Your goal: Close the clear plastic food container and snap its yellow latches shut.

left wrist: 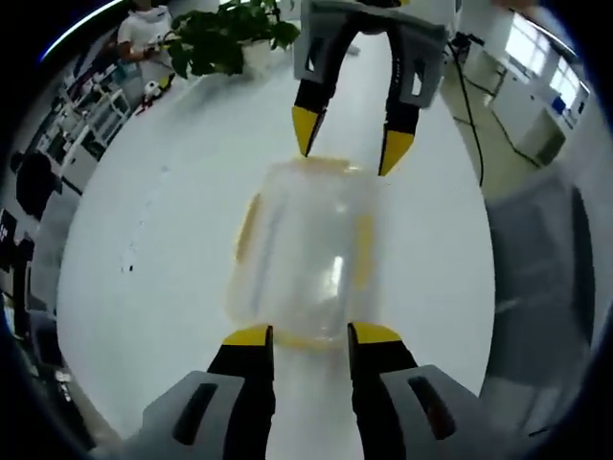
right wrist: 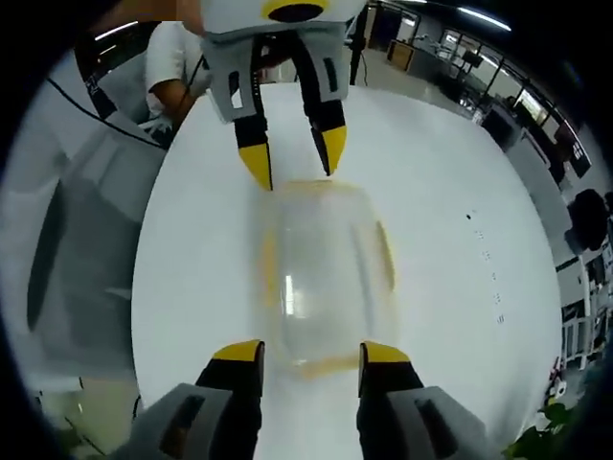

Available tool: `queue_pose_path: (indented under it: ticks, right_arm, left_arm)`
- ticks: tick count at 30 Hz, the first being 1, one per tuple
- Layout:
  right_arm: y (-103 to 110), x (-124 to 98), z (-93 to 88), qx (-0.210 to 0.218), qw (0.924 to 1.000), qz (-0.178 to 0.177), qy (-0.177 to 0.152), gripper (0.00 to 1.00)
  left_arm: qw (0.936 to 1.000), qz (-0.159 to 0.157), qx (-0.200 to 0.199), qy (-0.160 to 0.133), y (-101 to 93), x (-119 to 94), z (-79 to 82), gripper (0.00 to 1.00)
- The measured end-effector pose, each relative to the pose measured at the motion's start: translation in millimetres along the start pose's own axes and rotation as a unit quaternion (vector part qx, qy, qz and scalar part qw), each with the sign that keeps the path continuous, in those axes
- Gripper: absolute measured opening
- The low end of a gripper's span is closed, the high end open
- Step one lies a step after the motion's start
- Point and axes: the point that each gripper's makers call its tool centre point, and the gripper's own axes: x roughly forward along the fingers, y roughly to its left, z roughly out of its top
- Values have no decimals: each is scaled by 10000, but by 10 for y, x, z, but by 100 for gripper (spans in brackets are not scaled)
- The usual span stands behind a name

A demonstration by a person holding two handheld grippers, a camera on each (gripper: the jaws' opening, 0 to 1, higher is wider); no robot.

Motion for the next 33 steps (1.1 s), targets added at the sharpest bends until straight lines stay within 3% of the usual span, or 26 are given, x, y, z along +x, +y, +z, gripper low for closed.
queue_pose_path:
  ticks: [12,33]
  right_arm:
    - [29,9,11,-15,9999,83,-71,35]
    - [-103,113,201,-223,9993,87,-270,28]
  left_arm:
    - [9999,-51,54,-150,13,20,105,29]
    - [9988,-107,153,-456,26,137,325,32]
